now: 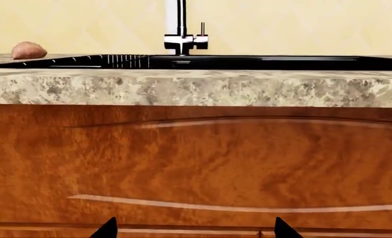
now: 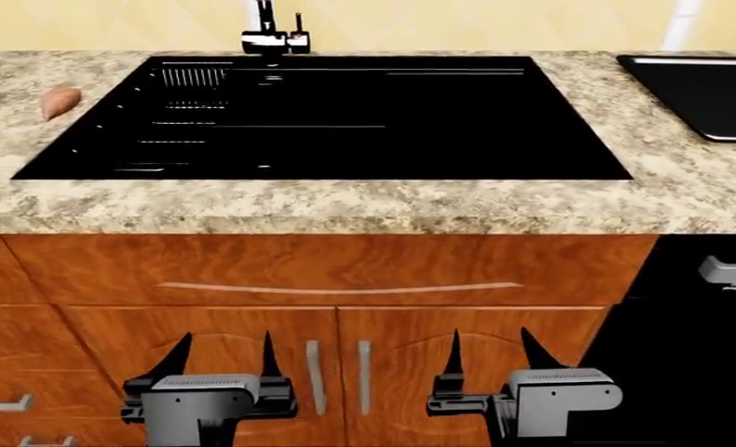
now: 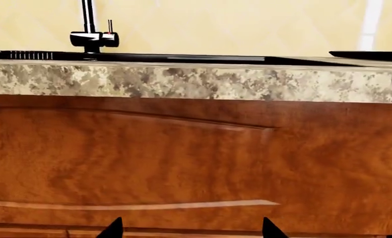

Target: Pick up the fruits and vegetables and place them in the sink. Turn on the sink faucet to wash them. Then turn the sink off and put them in the tray.

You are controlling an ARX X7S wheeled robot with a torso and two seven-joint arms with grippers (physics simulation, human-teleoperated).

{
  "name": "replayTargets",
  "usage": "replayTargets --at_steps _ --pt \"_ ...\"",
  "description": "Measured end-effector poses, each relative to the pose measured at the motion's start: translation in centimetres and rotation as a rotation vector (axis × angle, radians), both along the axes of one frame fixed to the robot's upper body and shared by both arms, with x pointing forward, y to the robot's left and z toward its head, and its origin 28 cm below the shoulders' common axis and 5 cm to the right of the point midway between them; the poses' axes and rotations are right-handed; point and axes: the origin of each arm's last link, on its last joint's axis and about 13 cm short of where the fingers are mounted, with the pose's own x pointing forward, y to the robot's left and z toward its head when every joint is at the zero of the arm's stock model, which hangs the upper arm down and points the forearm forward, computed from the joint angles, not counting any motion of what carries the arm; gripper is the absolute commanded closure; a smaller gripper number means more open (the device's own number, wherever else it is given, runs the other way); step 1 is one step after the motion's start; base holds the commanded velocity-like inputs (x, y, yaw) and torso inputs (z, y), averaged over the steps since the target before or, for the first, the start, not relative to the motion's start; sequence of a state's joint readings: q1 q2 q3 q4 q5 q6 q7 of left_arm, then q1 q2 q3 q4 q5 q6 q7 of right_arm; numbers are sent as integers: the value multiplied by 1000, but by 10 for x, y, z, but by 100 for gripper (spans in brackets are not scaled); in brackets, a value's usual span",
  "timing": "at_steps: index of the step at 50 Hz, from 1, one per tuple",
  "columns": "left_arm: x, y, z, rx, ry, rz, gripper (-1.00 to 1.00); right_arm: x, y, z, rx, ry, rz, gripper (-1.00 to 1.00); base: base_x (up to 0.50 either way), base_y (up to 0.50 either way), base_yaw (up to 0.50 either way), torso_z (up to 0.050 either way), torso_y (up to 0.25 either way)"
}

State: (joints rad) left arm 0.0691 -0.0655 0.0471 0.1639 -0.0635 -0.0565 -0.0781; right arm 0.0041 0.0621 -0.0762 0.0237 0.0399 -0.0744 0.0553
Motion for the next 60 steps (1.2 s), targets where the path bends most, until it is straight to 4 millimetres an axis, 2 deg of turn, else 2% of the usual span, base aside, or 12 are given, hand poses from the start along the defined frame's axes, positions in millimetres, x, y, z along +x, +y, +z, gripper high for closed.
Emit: replayTargets --at_steps 22,25,28,31,38,44,50,60 --pt "-2 1 3 9 -7 4 -100 0 0 0 -7 -18 5 -100 -39 500 0 0 0" --pt "-2 1 10 -3 -18 -1 -100 1 0 0 -3 -44 10 -100 -30 500 0 0 0" --pt "0 2 25 -16 -47 -7 -100 -2 0 3 -6 -64 20 -100 -17 500 0 0 0" --pt "5 3 46 -27 -81 -14 -100 -2 -1 21 -15 -76 35 -100 -7 500 0 0 0" --pt "15 5 101 -45 -197 -33 -100 2 4 108 21 -253 74 -100 -1 500 0 0 0" --pt "18 6 135 -48 -278 -41 -100 -4 3 161 64 -381 89 -100 0 500 0 0 0" --pt "12 6 156 -33 -344 -52 -100 -15 1 188 69 -469 97 -100 317 387 0 0 0" --pt "2 7 176 -14 -420 -68 -100 -32 4 211 46 -577 129 -100 469 275 0 0 0"
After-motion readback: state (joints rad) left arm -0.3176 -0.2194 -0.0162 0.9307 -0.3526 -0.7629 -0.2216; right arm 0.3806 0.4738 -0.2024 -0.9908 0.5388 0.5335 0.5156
